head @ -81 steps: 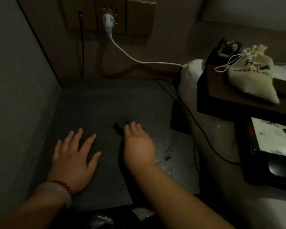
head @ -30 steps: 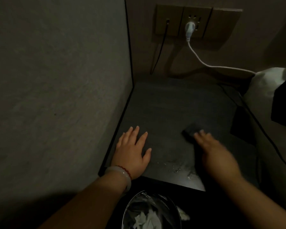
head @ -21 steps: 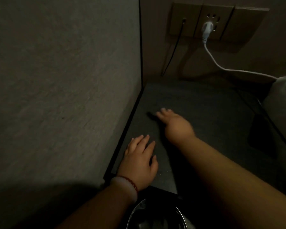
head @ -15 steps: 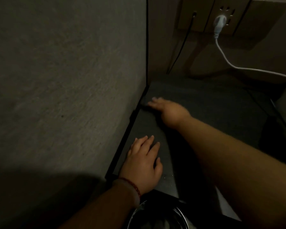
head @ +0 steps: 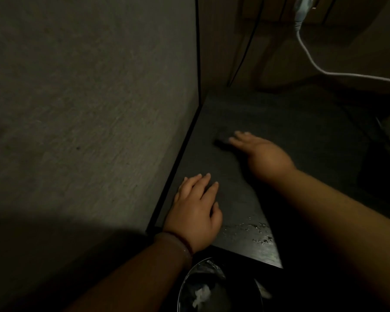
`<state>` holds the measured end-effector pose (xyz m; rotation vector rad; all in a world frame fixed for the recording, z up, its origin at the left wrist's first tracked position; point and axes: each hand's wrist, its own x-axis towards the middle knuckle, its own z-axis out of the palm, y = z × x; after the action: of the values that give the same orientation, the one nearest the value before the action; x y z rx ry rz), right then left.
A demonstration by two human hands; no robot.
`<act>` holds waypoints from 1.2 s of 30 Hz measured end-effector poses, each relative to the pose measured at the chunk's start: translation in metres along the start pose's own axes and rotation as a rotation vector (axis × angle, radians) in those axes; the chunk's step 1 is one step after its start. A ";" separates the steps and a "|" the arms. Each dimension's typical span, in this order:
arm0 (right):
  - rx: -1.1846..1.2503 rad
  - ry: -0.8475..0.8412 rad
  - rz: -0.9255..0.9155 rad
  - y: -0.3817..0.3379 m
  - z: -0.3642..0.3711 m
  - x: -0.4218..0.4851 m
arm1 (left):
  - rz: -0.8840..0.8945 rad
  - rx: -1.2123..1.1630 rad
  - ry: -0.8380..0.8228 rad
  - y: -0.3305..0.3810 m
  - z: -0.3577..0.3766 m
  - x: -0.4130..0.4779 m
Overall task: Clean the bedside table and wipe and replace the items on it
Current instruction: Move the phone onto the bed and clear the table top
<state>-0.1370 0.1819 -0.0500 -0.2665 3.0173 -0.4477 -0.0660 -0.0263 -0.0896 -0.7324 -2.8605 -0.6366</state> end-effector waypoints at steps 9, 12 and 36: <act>-0.034 0.219 0.329 -0.003 0.023 -0.124 | -0.024 0.022 -0.046 0.007 -0.007 -0.003; -0.120 0.157 0.121 -0.023 0.037 -0.150 | -0.062 0.017 -0.080 0.010 -0.012 -0.004; -0.089 0.031 0.249 -0.043 0.026 -0.197 | -0.308 0.008 -0.189 0.029 -0.046 -0.108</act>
<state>0.0657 0.1695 -0.0520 0.1122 3.0474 -0.2992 0.0432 -0.0698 -0.0609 -0.3690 -3.1819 -0.6205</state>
